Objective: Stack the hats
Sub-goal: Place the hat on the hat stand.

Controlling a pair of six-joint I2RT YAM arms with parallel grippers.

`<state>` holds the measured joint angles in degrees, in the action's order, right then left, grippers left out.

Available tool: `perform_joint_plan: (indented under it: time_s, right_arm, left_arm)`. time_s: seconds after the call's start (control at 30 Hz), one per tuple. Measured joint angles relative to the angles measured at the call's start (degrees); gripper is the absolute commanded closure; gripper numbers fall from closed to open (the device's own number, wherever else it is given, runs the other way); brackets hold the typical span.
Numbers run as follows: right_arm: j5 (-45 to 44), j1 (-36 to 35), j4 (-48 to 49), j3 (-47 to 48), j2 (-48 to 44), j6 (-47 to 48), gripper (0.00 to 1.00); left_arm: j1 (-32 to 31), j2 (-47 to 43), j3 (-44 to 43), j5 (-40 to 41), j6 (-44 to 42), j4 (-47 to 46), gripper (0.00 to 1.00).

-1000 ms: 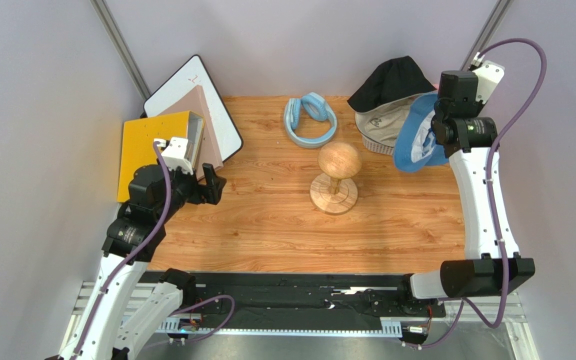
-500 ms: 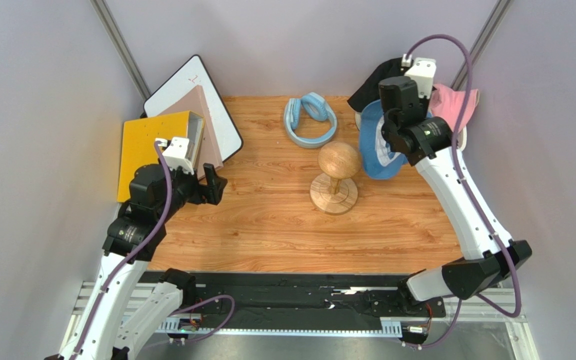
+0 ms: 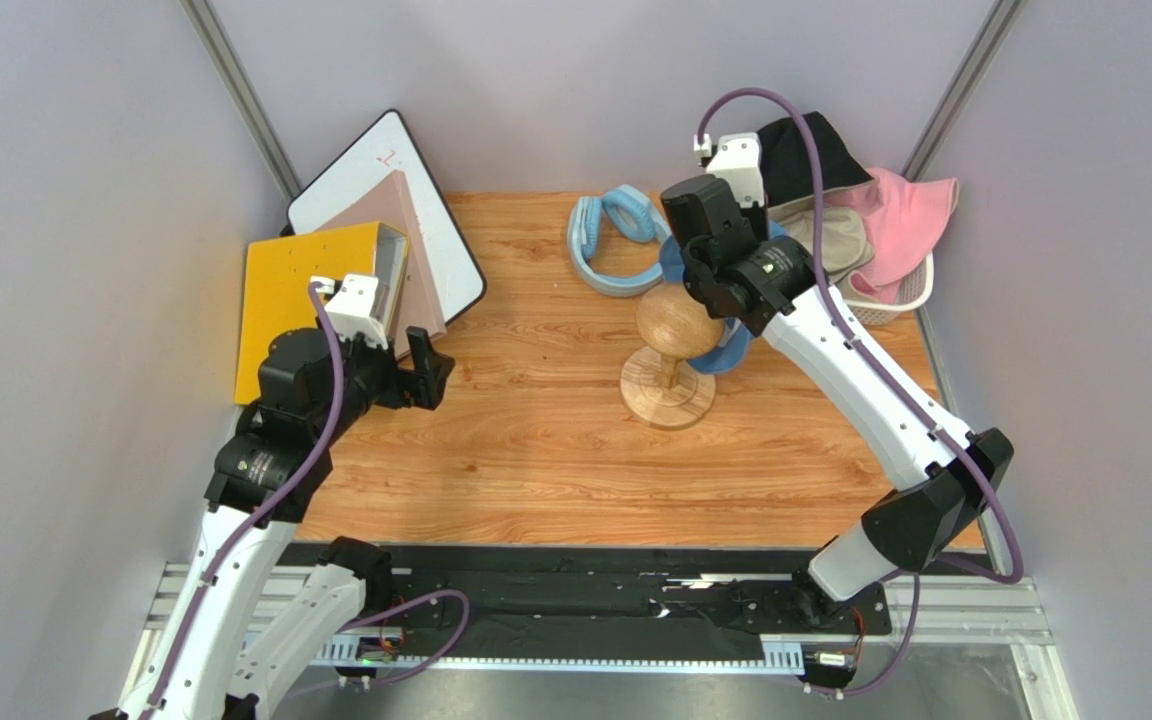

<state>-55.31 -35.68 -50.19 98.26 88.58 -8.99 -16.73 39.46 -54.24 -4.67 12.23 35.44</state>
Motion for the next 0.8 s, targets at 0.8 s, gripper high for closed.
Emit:
perform_joint_plan:
  time_s: [0.8]
  right_arm:
    - [-7.4, -13.2, -0.5, 1.2, 0.3, 2.2, 1.00]
  left_arm:
    - [0.0, -0.4, 0.0, 1.3, 0.0, 0.1, 0.01]
